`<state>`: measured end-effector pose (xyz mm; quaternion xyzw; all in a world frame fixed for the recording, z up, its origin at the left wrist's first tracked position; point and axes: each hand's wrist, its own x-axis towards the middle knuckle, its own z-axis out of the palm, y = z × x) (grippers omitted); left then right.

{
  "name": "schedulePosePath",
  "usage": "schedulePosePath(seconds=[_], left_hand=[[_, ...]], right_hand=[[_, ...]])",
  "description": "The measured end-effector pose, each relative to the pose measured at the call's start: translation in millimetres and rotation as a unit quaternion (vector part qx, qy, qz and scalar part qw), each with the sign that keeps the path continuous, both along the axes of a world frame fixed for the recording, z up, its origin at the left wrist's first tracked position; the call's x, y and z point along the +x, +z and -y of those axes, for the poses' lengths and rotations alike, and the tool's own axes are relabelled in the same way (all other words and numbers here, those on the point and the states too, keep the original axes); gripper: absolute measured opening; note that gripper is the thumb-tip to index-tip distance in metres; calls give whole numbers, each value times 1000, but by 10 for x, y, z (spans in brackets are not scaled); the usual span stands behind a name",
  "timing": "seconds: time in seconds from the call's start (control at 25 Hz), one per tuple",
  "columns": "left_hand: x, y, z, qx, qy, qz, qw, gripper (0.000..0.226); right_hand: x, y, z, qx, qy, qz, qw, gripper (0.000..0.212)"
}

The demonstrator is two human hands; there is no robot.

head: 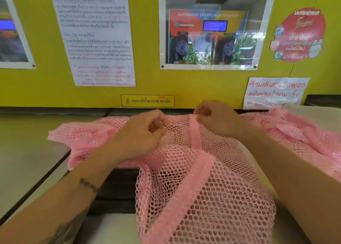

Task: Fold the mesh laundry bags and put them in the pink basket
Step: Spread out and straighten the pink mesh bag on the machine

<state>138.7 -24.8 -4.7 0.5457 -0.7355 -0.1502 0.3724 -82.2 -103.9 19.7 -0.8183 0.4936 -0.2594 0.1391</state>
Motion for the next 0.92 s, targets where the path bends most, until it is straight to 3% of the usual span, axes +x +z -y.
schedulePosePath(seconds=[0.08, 0.12, 0.2, 0.32, 0.4, 0.48, 0.56, 0.68, 0.8, 0.92], left_hand=[[138, -55, 50, 68, 39, 135, 988, 28], [204, -94, 53, 139, 50, 230, 962, 48], [296, -169, 82, 232, 65, 329, 913, 79], [351, -203, 138, 259, 96, 313, 909, 101], [343, -186, 151, 253, 129, 297, 912, 102], [334, -157, 140, 246, 152, 275, 917, 95], [350, -132, 128, 233, 148, 254, 927, 89], [310, -93, 69, 198, 142, 227, 943, 77], [299, -68, 52, 144, 146, 188, 961, 64], [328, -9, 44, 81, 145, 99, 981, 47]], right_hand=[[73, -98, -63, 120, 57, -224, 966, 56], [85, -152, -54, 144, 64, -278, 948, 69], [84, -173, -46, 122, 39, -273, 953, 81], [121, -69, -188, 60, 30, -192, 979, 75], [195, -11, -362, 130, 90, -216, 963, 73], [234, -56, -435, 171, 126, -316, 925, 80], [199, -59, -383, 174, 115, -333, 920, 81], [51, -5, -350, 147, 92, -297, 939, 78], [45, -8, -423, 96, 117, -186, 971, 71], [192, -37, -571, 114, 187, -177, 960, 68]])
